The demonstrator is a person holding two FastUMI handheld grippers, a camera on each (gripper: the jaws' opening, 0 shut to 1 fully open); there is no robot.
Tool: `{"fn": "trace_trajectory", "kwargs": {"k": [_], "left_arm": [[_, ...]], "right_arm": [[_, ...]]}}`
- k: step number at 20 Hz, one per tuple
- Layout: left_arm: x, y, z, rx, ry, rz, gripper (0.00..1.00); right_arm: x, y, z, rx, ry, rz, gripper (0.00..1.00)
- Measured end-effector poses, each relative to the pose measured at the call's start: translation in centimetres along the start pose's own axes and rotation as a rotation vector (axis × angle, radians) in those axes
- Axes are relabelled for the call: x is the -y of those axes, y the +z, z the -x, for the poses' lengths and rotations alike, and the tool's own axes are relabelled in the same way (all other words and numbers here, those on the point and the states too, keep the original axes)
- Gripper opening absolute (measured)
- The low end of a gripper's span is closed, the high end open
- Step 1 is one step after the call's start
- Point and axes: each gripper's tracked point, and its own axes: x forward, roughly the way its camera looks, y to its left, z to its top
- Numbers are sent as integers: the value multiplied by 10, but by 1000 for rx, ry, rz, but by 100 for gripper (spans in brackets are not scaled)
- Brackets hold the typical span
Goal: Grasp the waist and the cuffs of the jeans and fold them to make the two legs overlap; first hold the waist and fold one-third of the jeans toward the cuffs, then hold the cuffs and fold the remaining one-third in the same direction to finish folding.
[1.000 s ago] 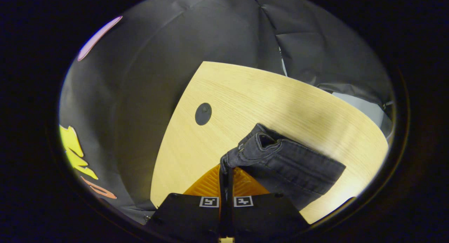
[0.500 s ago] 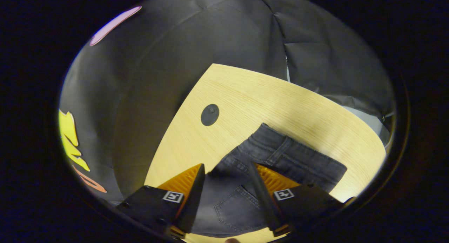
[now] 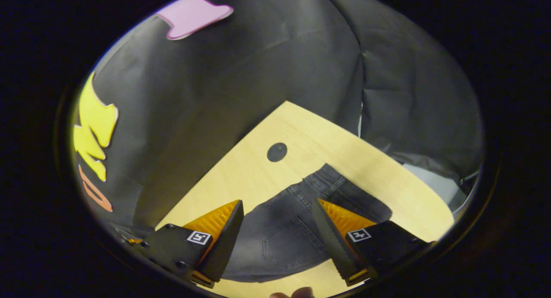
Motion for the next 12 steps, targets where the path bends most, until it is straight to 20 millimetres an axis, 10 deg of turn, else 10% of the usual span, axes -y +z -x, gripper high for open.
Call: {"fn": "trace_trajectory", "kwargs": {"k": [5,12], "left_arm": [[77,-29,70,183,-143,-231,99],[99,-80,152,507,-157,-472,99]], "right_arm": [[-11,16,94,259,6,274,98],[-26,-29,218,514,37,525,98]]}}
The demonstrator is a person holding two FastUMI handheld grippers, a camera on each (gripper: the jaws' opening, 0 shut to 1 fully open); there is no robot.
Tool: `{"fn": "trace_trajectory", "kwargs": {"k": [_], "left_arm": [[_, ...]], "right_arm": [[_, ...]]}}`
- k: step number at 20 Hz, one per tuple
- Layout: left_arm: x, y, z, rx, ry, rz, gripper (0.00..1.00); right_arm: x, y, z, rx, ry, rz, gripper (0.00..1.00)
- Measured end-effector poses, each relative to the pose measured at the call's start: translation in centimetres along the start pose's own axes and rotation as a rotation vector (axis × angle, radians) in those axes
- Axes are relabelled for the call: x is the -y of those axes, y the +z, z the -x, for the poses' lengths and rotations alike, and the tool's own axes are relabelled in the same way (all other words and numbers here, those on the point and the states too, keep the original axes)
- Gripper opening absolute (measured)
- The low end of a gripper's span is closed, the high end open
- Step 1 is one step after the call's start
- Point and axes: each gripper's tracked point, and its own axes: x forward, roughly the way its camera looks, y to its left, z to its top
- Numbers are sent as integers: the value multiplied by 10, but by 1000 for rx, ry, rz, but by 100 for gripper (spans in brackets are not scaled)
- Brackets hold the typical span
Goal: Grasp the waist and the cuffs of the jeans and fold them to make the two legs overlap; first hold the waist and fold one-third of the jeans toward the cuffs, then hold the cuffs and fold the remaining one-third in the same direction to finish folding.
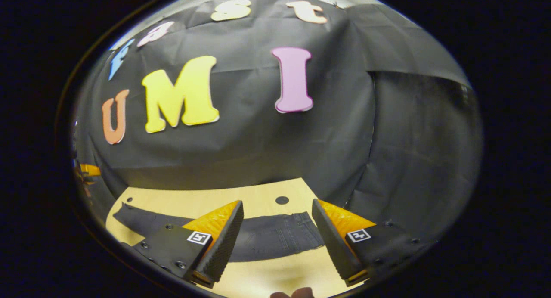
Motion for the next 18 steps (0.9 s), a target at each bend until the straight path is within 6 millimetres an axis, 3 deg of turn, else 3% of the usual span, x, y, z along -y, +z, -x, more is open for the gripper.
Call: {"fn": "trace_trajectory", "kwargs": {"k": [2,4,8,12,13,14,15,17,18], "left_arm": [[2,3,25,78,9,-36,99],[2,2,50,141,21,-71,99],[21,-11,88,185,11,-153,98],[48,-23,93,156,-28,-218,99],[57,-25,92,142,-41,-234,98],[63,-28,90,135,-48,-248,99],[68,-27,90,133,-54,-263,99],[80,-25,90,143,-50,-288,99],[84,-23,91,152,-41,-297,99]], "right_arm": [[-17,-7,14,43,15,24,98],[-20,-17,25,48,26,32,98],[-1,-43,51,17,10,-17,98],[20,-67,36,-9,-41,-33,98],[25,-75,28,-24,-52,-40,93],[30,-82,21,-36,-56,-53,98],[37,-91,12,-51,-61,-71,94],[53,-110,-14,-84,-82,-112,98],[62,-121,-31,-108,-95,-135,93]]}}
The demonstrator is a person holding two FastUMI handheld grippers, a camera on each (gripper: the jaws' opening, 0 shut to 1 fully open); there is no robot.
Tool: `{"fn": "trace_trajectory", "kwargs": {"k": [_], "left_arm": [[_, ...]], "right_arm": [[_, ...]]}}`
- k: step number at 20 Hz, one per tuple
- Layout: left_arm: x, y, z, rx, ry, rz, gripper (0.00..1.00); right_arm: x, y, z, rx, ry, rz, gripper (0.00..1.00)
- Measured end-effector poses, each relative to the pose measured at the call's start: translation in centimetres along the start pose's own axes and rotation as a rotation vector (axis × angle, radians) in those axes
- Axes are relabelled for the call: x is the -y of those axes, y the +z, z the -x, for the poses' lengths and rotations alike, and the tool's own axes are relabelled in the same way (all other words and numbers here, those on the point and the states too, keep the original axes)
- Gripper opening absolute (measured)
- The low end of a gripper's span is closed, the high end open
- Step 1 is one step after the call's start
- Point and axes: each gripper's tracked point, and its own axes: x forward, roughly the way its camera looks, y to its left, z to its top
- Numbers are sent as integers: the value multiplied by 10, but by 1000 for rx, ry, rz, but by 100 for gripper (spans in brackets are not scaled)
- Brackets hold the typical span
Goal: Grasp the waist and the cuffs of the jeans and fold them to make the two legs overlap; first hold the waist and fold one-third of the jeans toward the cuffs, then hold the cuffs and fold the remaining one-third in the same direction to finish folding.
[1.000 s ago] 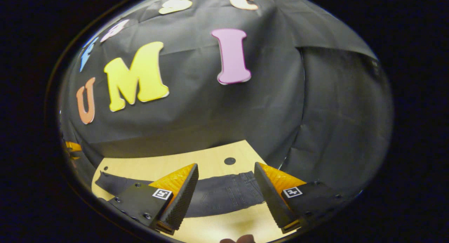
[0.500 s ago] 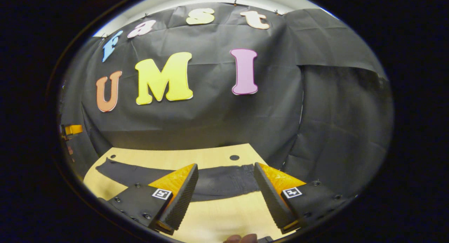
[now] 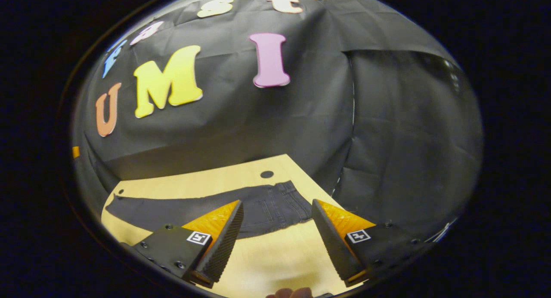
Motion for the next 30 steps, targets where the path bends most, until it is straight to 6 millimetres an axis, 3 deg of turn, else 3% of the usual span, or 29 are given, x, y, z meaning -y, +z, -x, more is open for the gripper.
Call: {"fn": "trace_trajectory", "kwargs": {"k": [1,3,4,6,7,10,13,15,18,19,20,21,22,23,24,27,30], "left_arm": [[4,0,-2,1,8,-5,99],[11,-7,-6,-16,18,-12,98],[11,-11,-6,-31,35,-16,98],[12,-12,-9,-45,52,-16,98],[12,-12,-11,-46,60,-20,99],[8,-15,-15,-70,87,-34,98],[5,-18,-19,-87,107,-24,98],[6,-22,-22,-98,116,-22,98],[3,-25,-23,-115,128,-23,99],[2,-26,-23,-116,134,-18,99],[0,-28,-23,-119,139,-8,99],[-1,-28,-23,-123,145,3,99],[-2,-30,-22,-128,150,13,99],[-4,-32,-21,-132,154,19,99],[-6,-34,-20,-139,156,25,99],[-13,-33,-15,-132,172,57,99],[-24,-35,-5,-123,191,74,99]], "right_arm": [[9,-9,-19,-26,-11,-27,98],[25,-27,-51,-95,-37,-49,94],[31,-34,-63,-110,-43,-42,99],[41,-45,-86,-138,-50,-45,99],[43,-48,-97,-149,-52,-54,94],[52,-55,-124,-166,-79,-44,99],[50,-66,-141,-192,-78,-26,94],[50,-74,-152,-208,-74,-22,99],[50,-78,-156,-215,-39,-39,90],[51,-80,-158,-219,-25,-62,96],[52,-80,-160,-228,-5,-93,89],[46,-83,-160,-256,20,-135,89],[44,-79,-160,-243,20,-147,77],[40,-86,-161,-278,33,-134,76],[40,-81,-160,-266,19,-120,60],[42,-80,-159,-291,7,-41,43],[40,-71,-157,-288,-9,18,12]]}}
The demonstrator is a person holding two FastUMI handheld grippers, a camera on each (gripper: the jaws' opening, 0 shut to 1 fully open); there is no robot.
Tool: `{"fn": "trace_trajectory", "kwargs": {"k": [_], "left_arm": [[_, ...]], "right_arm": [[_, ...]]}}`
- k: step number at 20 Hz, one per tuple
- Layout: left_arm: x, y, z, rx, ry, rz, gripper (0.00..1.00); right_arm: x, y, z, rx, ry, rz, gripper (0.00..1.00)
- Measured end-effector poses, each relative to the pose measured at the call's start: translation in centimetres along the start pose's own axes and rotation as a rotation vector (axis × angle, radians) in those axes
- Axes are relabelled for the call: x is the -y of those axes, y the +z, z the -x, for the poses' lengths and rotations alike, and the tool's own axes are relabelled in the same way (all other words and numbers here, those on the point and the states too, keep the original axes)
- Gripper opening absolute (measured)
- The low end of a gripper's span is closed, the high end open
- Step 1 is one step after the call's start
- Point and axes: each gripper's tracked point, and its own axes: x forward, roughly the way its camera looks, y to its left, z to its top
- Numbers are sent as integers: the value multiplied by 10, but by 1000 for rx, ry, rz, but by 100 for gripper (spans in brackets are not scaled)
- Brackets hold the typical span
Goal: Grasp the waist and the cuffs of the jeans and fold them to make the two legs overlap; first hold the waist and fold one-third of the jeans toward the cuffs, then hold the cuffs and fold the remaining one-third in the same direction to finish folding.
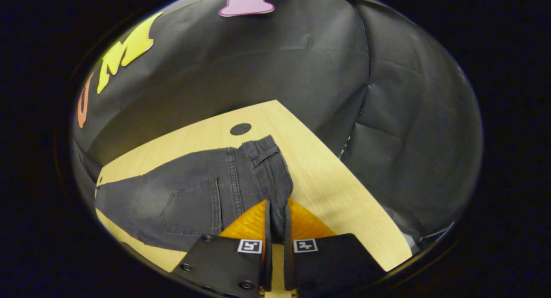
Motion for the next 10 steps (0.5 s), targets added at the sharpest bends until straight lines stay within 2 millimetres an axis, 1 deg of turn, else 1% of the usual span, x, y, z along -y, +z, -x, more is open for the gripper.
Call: {"fn": "trace_trajectory", "kwargs": {"k": [2,4,6,8,10], "left_arm": [[-8,1,4,10,14,9,99],[-18,1,9,15,32,16,99],[-30,6,14,39,51,23,99],[-42,7,19,53,68,36,99],[-58,5,21,67,95,50,99]], "right_arm": [[-1,0,2,-31,-11,-19,2],[-6,6,9,-45,-7,-63,1],[-11,22,19,-32,5,-68,2],[-18,40,41,-13,7,-49,1],[-37,61,68,27,21,-20,1]]}}
